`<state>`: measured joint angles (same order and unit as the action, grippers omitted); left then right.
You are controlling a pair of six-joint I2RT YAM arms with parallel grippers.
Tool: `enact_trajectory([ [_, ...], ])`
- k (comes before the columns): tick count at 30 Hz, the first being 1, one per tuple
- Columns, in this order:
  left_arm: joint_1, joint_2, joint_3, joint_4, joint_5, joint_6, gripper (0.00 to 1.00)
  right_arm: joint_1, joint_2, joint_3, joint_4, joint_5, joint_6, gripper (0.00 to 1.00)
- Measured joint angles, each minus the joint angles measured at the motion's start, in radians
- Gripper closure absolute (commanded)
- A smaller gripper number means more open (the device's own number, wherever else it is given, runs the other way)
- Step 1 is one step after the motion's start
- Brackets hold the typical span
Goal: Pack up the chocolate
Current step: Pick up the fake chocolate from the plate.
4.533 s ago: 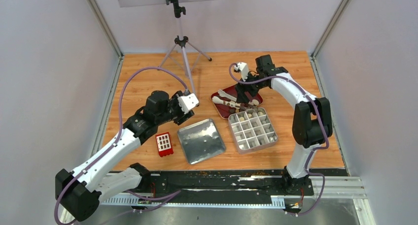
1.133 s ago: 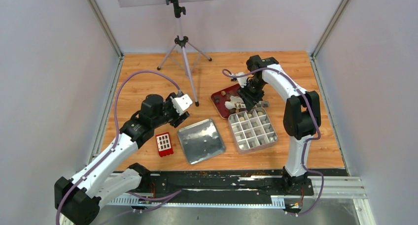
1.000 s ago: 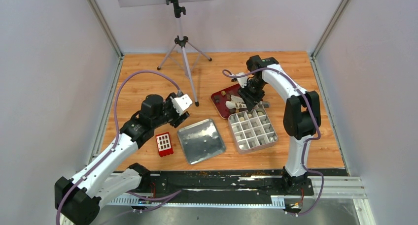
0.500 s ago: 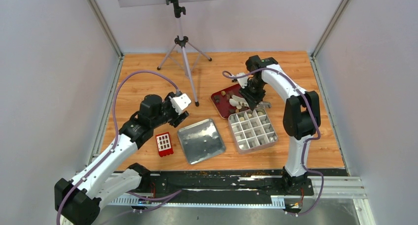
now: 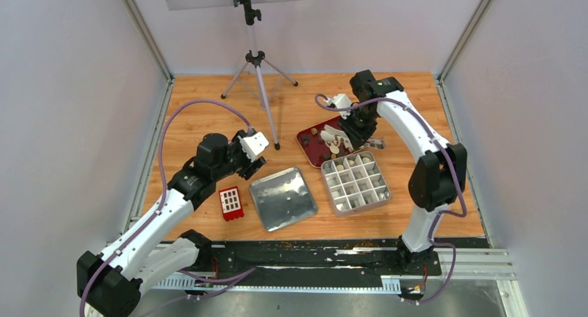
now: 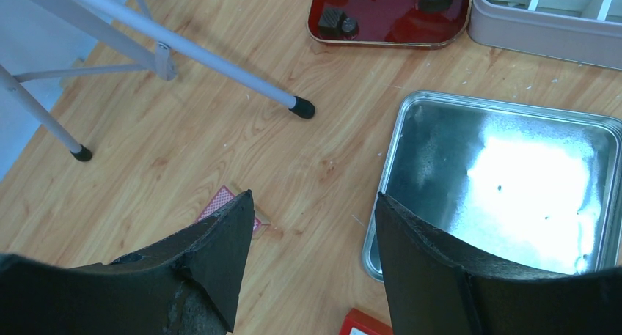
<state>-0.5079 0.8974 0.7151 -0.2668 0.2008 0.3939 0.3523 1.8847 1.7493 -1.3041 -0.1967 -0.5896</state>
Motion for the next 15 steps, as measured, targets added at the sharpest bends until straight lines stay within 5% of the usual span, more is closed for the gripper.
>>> enact_trajectory([
  [15,0.0,0.064,0.028,-0.06,0.008,0.087,0.35,-0.051,-0.352,-0.203,-0.079,-0.048,-0.037,0.83],
])
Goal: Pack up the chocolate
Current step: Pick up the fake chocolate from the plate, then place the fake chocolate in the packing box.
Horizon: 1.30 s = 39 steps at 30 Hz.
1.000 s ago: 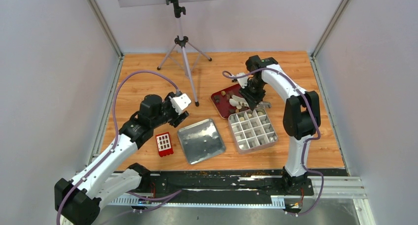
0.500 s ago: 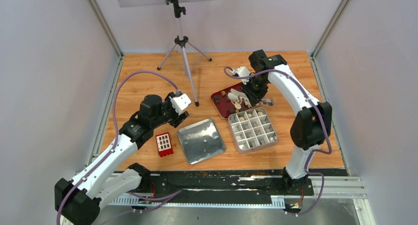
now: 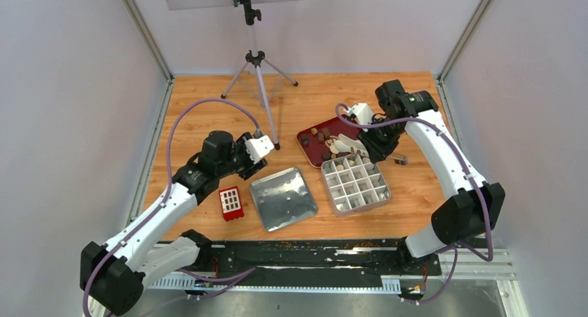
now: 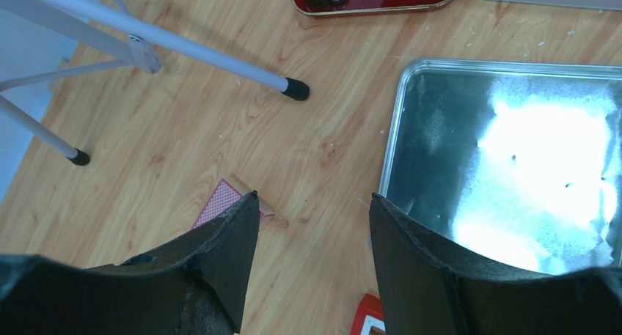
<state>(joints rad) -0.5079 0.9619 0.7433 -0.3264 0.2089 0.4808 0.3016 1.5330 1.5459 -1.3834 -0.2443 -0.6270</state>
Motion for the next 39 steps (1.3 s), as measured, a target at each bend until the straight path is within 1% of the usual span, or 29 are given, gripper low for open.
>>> enact_trajectory([
  [6,-0.001,0.01,0.0,0.005,-0.001,0.059,0.35,-0.008,-0.068,-0.029,-0.041,-0.005,-0.031,0.82],
  [10,-0.003,0.067,0.011,-0.005,-0.002,0.09,0.35,-0.007,-0.066,-0.029,-0.05,-0.026,-0.044,0.81],
  [15,-0.003,0.127,0.043,-0.016,-0.01,0.102,0.35,0.006,-0.015,-0.028,-0.053,-0.055,-0.053,0.8],
  [21,-0.003,0.138,0.051,-0.01,-0.029,0.1,0.35,0.02,0.083,-0.018,-0.048,-0.081,-0.056,0.79],
  [26,-0.003,0.136,0.05,0.004,-0.037,0.093,0.34,0.026,0.13,-0.018,-0.048,-0.087,-0.056,0.72],
  [29,-0.003,0.123,0.043,0.018,-0.045,0.09,0.34,0.029,0.151,-0.008,-0.051,-0.087,-0.056,0.66],
  [33,-0.003,0.099,0.026,0.024,-0.055,0.09,0.34,0.032,0.168,0.008,-0.056,-0.087,-0.06,0.62],
  [35,-0.003,0.091,0.019,0.026,-0.058,0.09,0.34,0.036,0.168,0.013,-0.063,-0.088,-0.06,0.62],
  [39,-0.003,0.078,0.005,0.032,-0.063,0.09,0.34,0.038,0.168,0.017,-0.074,-0.09,-0.06,0.66],
])
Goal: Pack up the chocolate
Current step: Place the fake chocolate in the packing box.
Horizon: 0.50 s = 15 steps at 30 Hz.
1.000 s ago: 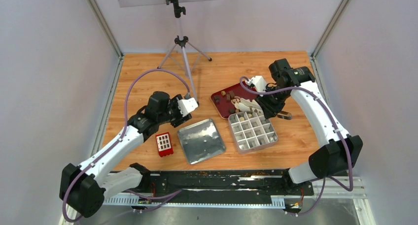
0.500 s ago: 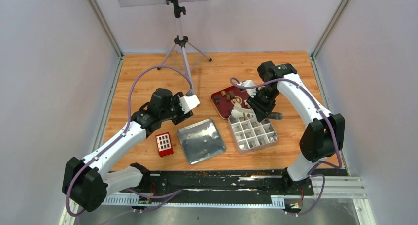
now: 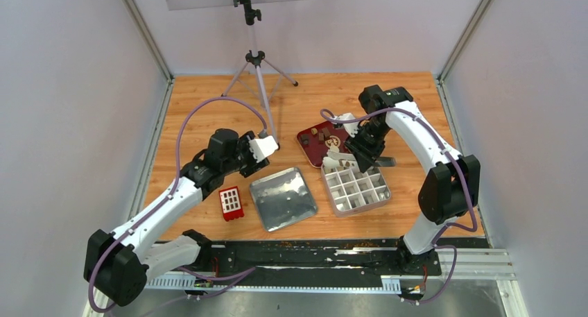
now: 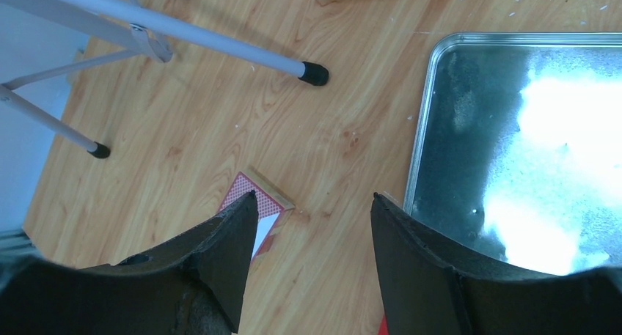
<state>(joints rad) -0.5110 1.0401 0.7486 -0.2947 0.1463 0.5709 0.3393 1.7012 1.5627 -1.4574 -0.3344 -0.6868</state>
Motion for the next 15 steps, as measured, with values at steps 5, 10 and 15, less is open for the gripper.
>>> enact_trajectory([
  [5,0.0,-0.009,-0.009,0.0,0.0,0.001,0.33,-0.002,0.0,0.011,0.0,0.003,0.01,0.7],
  [10,0.0,-0.008,-0.009,0.0,0.005,0.021,0.34,-0.026,0.0,0.076,0.023,0.027,0.039,0.73],
  [15,0.0,-0.012,-0.009,0.002,0.042,0.029,0.33,-0.055,0.057,0.159,0.036,0.107,0.045,0.71],
])
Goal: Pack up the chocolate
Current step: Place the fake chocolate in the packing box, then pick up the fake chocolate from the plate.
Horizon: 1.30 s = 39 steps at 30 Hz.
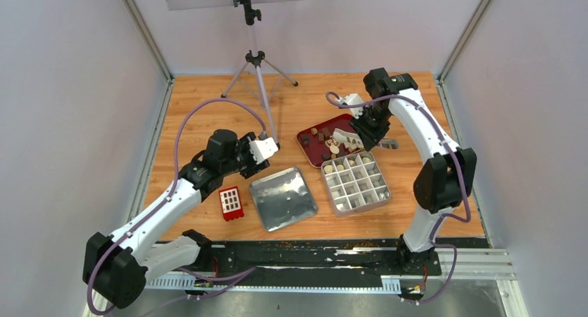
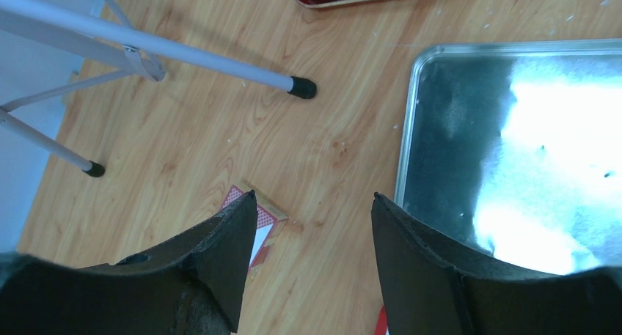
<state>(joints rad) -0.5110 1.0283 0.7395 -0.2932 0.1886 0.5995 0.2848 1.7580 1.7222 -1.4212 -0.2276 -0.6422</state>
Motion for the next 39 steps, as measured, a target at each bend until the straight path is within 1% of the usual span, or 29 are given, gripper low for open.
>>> enact_trajectory([
  [4,0.0,-0.036,-0.003,0.018,0.036,-0.051,0.32,-0.012,0.12,0.097,-0.011,0.051,-0.007,0.7],
  [8,0.008,-0.064,-0.025,0.053,0.06,-0.1,0.32,-0.015,0.22,0.182,-0.018,0.068,-0.006,0.68],
  [13,0.028,-0.065,-0.025,0.039,0.039,-0.099,0.32,-0.005,0.265,0.237,-0.021,0.057,-0.003,0.68],
  [18,0.029,-0.068,-0.038,0.041,0.027,-0.103,0.31,0.026,0.282,0.237,-0.032,0.062,-0.002,0.68],
  [26,0.029,-0.068,-0.069,0.056,0.035,-0.127,0.3,0.04,0.282,0.181,-0.045,0.07,0.004,0.6],
  [34,0.029,-0.069,-0.077,0.078,0.038,-0.138,0.3,0.04,0.282,0.127,-0.056,0.081,0.008,0.6],
  [36,0.029,-0.069,-0.084,0.078,0.038,-0.141,0.3,0.039,0.282,0.126,-0.055,0.089,0.009,0.63],
  [39,0.029,-0.069,-0.09,0.078,0.039,-0.145,0.3,0.04,0.283,0.125,-0.054,0.107,0.011,0.63],
])
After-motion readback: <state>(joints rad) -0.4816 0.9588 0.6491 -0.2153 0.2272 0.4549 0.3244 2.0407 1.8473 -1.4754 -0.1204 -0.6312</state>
